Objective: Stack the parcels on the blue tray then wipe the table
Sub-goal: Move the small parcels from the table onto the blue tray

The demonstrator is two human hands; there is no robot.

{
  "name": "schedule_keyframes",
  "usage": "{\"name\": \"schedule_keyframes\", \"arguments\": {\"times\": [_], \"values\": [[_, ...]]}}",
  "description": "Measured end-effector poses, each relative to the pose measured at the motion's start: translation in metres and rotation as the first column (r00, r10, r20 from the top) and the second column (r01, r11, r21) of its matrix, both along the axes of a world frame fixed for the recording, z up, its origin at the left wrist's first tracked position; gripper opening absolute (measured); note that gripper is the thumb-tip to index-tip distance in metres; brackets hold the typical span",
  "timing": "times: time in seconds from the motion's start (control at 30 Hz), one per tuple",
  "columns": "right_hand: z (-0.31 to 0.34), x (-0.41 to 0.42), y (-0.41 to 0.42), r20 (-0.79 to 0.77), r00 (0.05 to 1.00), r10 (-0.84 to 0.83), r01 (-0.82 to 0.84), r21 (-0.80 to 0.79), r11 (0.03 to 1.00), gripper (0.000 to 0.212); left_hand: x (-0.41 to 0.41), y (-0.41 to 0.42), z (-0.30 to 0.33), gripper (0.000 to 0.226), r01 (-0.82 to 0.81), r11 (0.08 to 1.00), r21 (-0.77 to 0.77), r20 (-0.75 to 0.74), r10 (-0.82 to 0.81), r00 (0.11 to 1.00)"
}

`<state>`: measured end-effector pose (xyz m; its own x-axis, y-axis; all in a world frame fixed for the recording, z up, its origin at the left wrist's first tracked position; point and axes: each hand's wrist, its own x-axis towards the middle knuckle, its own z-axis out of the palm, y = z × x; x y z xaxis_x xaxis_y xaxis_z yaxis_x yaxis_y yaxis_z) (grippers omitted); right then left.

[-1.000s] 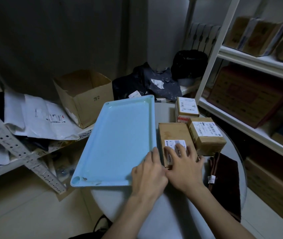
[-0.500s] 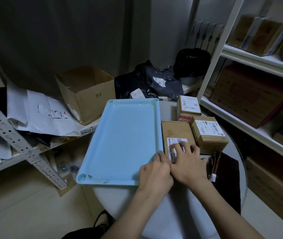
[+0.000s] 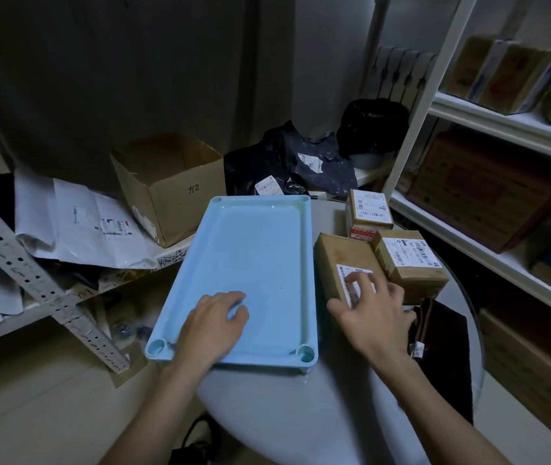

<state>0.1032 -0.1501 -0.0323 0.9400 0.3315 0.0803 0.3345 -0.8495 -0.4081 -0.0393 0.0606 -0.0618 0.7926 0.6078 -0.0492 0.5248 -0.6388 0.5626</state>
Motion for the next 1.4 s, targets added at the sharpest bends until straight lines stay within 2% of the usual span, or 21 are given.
{"name": "schedule_keyframes", "arguments": {"times": [0.1, 0.2, 0.23, 0.27, 0.3, 0.33, 0.37, 0.43, 0.5, 0.57, 0.6, 0.67, 0.77, 0.87, 1.0, 1.17, 1.23, 1.3, 1.33, 1.37, 1.4], "values": [[0.009, 0.005, -0.009, -0.108, 0.994, -0.012, 0.047, 0.324, 0.945, 0.049, 0.001, -0.009, -0.006, 0.035, 0.071, 0.987, 0.142, -0.032, -0.067, 0.997], [0.024, 0.000, -0.014, -0.131, 0.991, 0.006, 0.075, 0.599, 0.798, 0.047, 0.001, -0.014, -0.006, 0.037, 0.082, 0.986, 0.146, -0.062, -0.074, 0.995], [0.031, -0.004, -0.013, -0.193, 0.980, 0.038, 0.116, 0.725, 0.679, 0.041, 0.002, -0.014, -0.006, 0.037, 0.087, 0.987, 0.136, -0.069, -0.078, 0.995], [0.038, -0.007, -0.011, -0.295, 0.950, 0.104, 0.213, 0.854, 0.474, 0.033, 0.002, -0.014, -0.005, 0.036, 0.086, 0.989, 0.117, -0.071, -0.078, 0.994], [0.043, -0.009, -0.008, -0.420, 0.876, 0.238, 0.371, 0.901, 0.224, 0.028, 0.003, -0.014, -0.003, 0.034, 0.073, 0.992, 0.100, -0.056, -0.068, 0.996], [0.046, -0.009, -0.005, -0.501, 0.761, 0.413, 0.540, 0.841, 0.026, 0.027, 0.004, -0.014, -0.002, 0.033, 0.049, 0.996, 0.070, -0.034, -0.047, 0.998], [0.048, -0.012, -0.002, -0.526, 0.632, 0.569, 0.674, 0.736, -0.069, 0.031, 0.007, -0.015, 0.002, 0.032, 0.029, 0.999, 0.037, 0.005, -0.029, 1.000], [0.047, -0.018, 0.004, -0.506, 0.434, 0.745, 0.809, 0.583, -0.075, 0.045, 0.013, -0.017, 0.011, 0.030, -0.011, 0.997, -0.074, 0.130, 0.021, 0.991], [0.041, -0.027, 0.010, -0.439, 0.341, 0.832, 0.844, 0.532, -0.065, 0.051, 0.019, -0.023, 0.026, 0.025, -0.027, 0.932, -0.363, 0.291, 0.140, 0.946], [0.036, -0.036, 0.018, -0.371, 0.306, 0.877, 0.846, 0.529, -0.071, 0.053, 0.023, -0.028, 0.041, 0.027, 0.066, 0.715, -0.696, 0.397, 0.308, 0.865], [0.036, -0.040, 0.021, -0.355, 0.299, 0.886, 0.838, 0.542, -0.065, 0.055, 0.024, -0.029, 0.047, 0.032, 0.113, 0.618, -0.778, 0.412, 0.367, 0.834], [0.037, -0.044, 0.025, -0.358, 0.280, 0.891, 0.830, 0.556, -0.037, 0.065, 0.024, -0.030, 0.053, 0.039, 0.174, 0.547, -0.819, 0.440, 0.403, 0.803], [0.039, -0.045, 0.029, -0.396, 0.264, 0.880, 0.831, 0.556, 0.001, 0.061, 0.025, -0.033, 0.053, 0.041, 0.206, 0.551, -0.809, 0.463, 0.380, 0.801], [0.034, -0.039, 0.033, -0.424, 0.271, 0.864, 0.844, 0.537, -0.001, 0.064, 0.028, -0.034, 0.052, 0.041, 0.181, 0.539, -0.822, 0.441, 0.402, 0.803], [0.028, -0.036, 0.037, -0.445, 0.315, 0.838, 0.840, 0.542, -0.028, 0.060, 0.029, -0.035, 0.053, 0.039, 0.201, 0.520, -0.830, 0.442, 0.394, 0.806], [0.022, -0.034, 0.037, -0.454, 0.320, 0.832, 0.846, 0.532, -0.036, 0.059, 0.030, -0.035, 0.053, 0.037, 0.183, 0.530, -0.828, 0.431, 0.393, 0.812], [0.022, -0.035, 0.039, -0.416, 0.390, 0.821, 0.806, 0.585, -0.087, 0.052, 0.031, -0.034, 0.052, 0.034, 0.153, 0.546, -0.823, 0.426, 0.415, 0.804], [0.023, -0.036, 0.045, -0.356, 0.543, 0.761, 0.674, 0.725, -0.142, 0.047, 0.030, -0.035, 0.052, 0.033, 0.088, 0.586, -0.806, 0.431, 0.478, 0.765], [0.024, -0.037, 0.049, -0.330, 0.626, 0.706, 0.561, 0.820, -0.115, 0.050, 0.029, -0.038, 0.053, 0.037, 0.062, 0.621, -0.781, 0.453, 0.496, 0.741], [0.024, -0.039, 0.054, -0.314, 0.708, 0.633, 0.404, 0.915, 0.001, 0.053, 0.028, -0.040, 0.055, 0.043, 0.054, 0.664, -0.746, 0.491, 0.493, 0.718], [0.021, -0.042, 0.058, -0.286, 0.798, 0.530, 0.212, 0.957, 0.199, 0.051, 0.027, -0.042, 0.055, 0.048, 0.069, 0.700, -0.711, 0.536, 0.475, 0.698]]}}
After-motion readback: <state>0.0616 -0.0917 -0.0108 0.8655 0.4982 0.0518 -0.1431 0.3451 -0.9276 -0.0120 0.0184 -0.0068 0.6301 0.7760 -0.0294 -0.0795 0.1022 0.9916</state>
